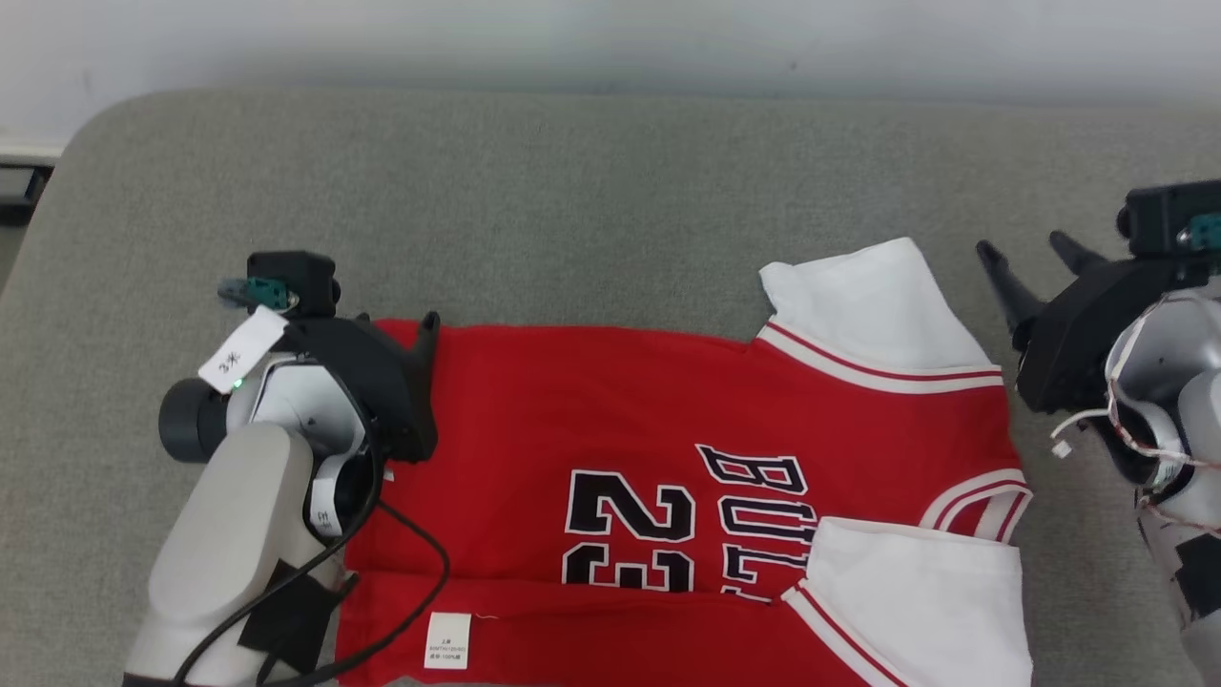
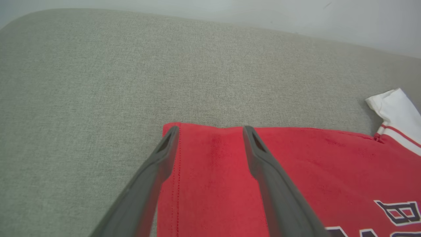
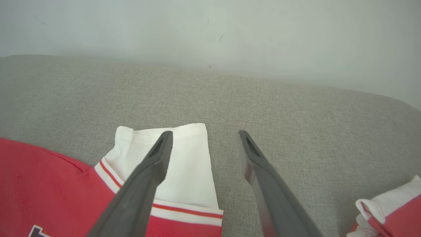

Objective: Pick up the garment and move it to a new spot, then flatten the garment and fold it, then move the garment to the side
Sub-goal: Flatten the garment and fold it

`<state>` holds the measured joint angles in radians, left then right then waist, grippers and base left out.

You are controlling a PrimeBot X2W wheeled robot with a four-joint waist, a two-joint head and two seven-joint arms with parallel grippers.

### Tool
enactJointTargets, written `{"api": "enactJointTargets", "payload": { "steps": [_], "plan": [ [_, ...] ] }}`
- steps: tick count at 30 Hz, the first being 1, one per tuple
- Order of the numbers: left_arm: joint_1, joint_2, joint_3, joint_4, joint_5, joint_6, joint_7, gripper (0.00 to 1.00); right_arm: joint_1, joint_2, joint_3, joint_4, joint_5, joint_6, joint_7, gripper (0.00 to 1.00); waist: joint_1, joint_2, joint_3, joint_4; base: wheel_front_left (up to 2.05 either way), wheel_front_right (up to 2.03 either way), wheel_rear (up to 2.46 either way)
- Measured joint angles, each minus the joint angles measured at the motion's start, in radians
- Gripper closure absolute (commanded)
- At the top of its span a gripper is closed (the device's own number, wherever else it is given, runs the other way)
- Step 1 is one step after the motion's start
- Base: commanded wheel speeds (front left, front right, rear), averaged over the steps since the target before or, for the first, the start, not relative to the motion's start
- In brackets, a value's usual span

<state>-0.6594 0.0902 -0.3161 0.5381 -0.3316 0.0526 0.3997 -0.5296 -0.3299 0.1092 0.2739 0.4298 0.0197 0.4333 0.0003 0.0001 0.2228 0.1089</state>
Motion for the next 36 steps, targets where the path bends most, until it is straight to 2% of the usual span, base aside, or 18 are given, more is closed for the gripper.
{"api": "enactJointTargets", "payload": {
  "steps": [6,15,18,21,31,34,36],
  "plan": [
    [-0.081,-0.008,-0.005,0.056,0.015,0.009,0.041,0.0,-0.089,-0.004,-0.034,0.039,0.002,-0.055,0.049,0.0,-0.0001,0.0,0.088,0.036,0.0,0.0,0.0],
    [-0.17,-0.034,-0.016,0.142,0.016,0.01,0.048,0.0,-0.168,-0.016,-0.026,0.123,-0.001,-0.063,0.087,0.0,0.0,0.0001,0.195,0.088,0.0,0.0,0.0],
    [-0.188,-0.041,-0.018,0.16,0.016,0.01,0.046,0.0,-0.186,-0.015,-0.006,0.149,-0.001,-0.053,0.102,0.0,-0.0002,0.0001,0.213,0.106,0.0,0.0,0.0],
    [-0.203,-0.048,-0.021,0.182,0.015,0.008,0.038,0.0,-0.189,-0.016,0.003,0.169,-0.002,-0.045,0.113,0.0,-0.0002,0.0001,0.223,0.12,0.0,0.0,0.0],
    [-0.229,-0.056,-0.035,0.242,0.004,-0.014,0.016,0.0,-0.223,-0.019,-0.002,0.218,-0.002,-0.047,0.121,0.0,-0.0003,0.0,0.214,0.125,0.0,0.0,0.0],
    [-0.236,-0.056,-0.041,0.256,-0.004,-0.019,0.014,0.0,-0.241,-0.019,-0.005,0.24,-0.002,-0.056,0.123,0.08,-0.0003,-0.0001,0.213,0.125,0.0,0.0,0.0],
    [-0.242,-0.056,-0.043,0.265,-0.008,-0.027,0.014,0.0,-0.244,-0.019,-0.006,0.25,-0.002,-0.056,0.129,0.09,-0.0003,0.0,0.211,0.125,0.0,0.0,0.0]
  ]
}}
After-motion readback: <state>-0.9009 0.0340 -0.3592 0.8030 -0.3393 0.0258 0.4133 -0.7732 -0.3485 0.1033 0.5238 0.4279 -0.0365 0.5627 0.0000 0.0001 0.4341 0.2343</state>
